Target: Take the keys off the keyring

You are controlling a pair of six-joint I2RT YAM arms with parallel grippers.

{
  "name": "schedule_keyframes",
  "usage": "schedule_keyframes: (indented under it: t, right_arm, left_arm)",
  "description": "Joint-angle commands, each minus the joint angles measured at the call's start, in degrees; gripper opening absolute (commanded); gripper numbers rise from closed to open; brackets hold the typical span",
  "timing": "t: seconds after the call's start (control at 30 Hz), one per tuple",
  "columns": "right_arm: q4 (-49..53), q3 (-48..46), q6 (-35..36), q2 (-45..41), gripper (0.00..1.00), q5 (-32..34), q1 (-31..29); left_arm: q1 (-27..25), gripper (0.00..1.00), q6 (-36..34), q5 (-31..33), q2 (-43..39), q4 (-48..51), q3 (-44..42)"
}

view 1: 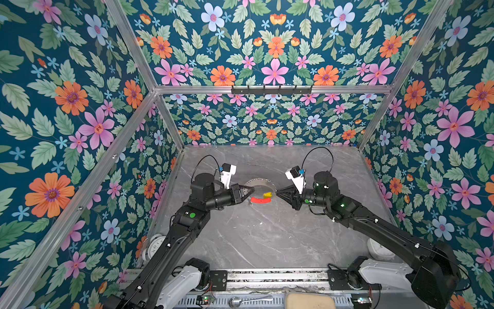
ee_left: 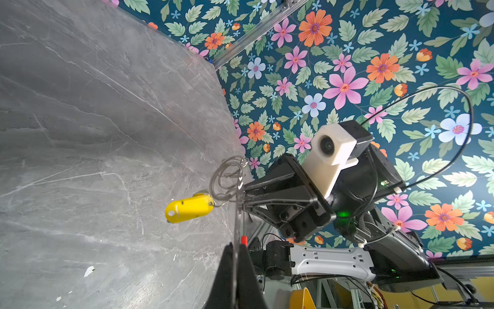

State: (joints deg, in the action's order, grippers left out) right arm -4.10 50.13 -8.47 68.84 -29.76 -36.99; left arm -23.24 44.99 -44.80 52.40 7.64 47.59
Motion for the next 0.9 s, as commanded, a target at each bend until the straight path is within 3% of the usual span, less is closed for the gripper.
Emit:
schedule_keyframes:
  t: [0.0,0.17,0.37,0.47,0.6,0.87]
  right_arm:
    - [-1.75,0.67,0.49,-0.13,0.11,-0.88,-0.09]
    - [-1.45,0.81,0.54,-0.02,0.01,-1.27,-0.38]
    - [-0.41,1.16,0.87,-0.33,0.0,-0.34,-0.54]
    - [0.38,0.88,1.43,-1.18,0.2,1.39,-0.59]
    - [0.67,0.15,2.09,-2.72,0.32,2.03,-0.54]
    - [3.0,0.6,4.98,-2.85,0.32,2.59,-1.81]
  left_arm:
    - [0.13,0.0,0.64,-1.81,-0.37,-2.33,0.05]
    - [0.19,0.0,1.71,-2.6,-0.64,-3.9,-0.57]
    - [0.37,0.0,2.23,-3.1,-1.18,-4.21,-0.66]
    - [0.56,0.0,2.16,-3.2,-1.34,-3.48,-0.4]
    - [0.66,0.0,2.03,-3.27,-1.51,-2.9,-0.09]
    - [0.83,0.0,1.92,-3.94,-1.51,-2.37,1.31]
